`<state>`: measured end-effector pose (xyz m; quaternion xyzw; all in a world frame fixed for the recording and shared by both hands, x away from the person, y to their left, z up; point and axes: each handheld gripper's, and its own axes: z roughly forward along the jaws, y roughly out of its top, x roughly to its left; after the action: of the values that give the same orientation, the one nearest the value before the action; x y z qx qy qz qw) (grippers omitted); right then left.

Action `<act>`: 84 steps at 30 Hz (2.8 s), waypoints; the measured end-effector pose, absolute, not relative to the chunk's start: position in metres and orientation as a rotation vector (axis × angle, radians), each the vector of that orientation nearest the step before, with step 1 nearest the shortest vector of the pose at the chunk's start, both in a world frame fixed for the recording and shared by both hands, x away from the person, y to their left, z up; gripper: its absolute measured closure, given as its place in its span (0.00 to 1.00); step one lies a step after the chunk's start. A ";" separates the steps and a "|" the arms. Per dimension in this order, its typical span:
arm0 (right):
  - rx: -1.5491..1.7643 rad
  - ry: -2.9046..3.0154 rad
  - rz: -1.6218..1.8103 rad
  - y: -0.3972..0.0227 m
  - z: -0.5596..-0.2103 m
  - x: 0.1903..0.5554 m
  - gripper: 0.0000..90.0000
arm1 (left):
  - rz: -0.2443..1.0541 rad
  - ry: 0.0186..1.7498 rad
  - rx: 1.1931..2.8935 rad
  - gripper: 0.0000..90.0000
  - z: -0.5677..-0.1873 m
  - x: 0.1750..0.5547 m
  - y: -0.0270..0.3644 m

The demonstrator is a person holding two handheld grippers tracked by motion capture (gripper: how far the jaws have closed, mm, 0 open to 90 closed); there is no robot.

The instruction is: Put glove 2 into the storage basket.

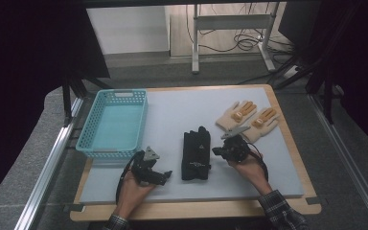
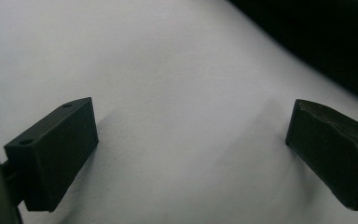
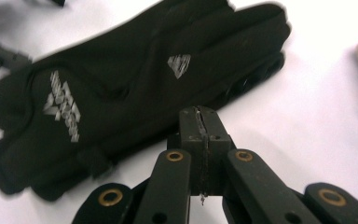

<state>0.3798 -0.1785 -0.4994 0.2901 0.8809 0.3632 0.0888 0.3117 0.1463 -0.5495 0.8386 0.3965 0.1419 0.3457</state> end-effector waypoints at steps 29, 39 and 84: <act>0.747 2.686 1.130 -0.128 -0.530 0.360 0.97 | 0.372 1.040 2.170 0.05 -0.551 0.303 0.182; 0.714 2.675 1.119 -0.100 -0.532 0.364 0.96 | 0.371 1.044 2.161 0.05 -0.552 0.303 0.182; 1.058 2.379 0.978 -0.245 -0.529 0.355 0.11 | 0.367 1.045 2.157 0.05 -0.552 0.303 0.182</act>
<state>0.3553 -0.2449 -0.5286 0.3741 0.8416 0.3459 0.1791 0.3030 0.1820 -0.5520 0.8331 0.4035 0.1419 0.3507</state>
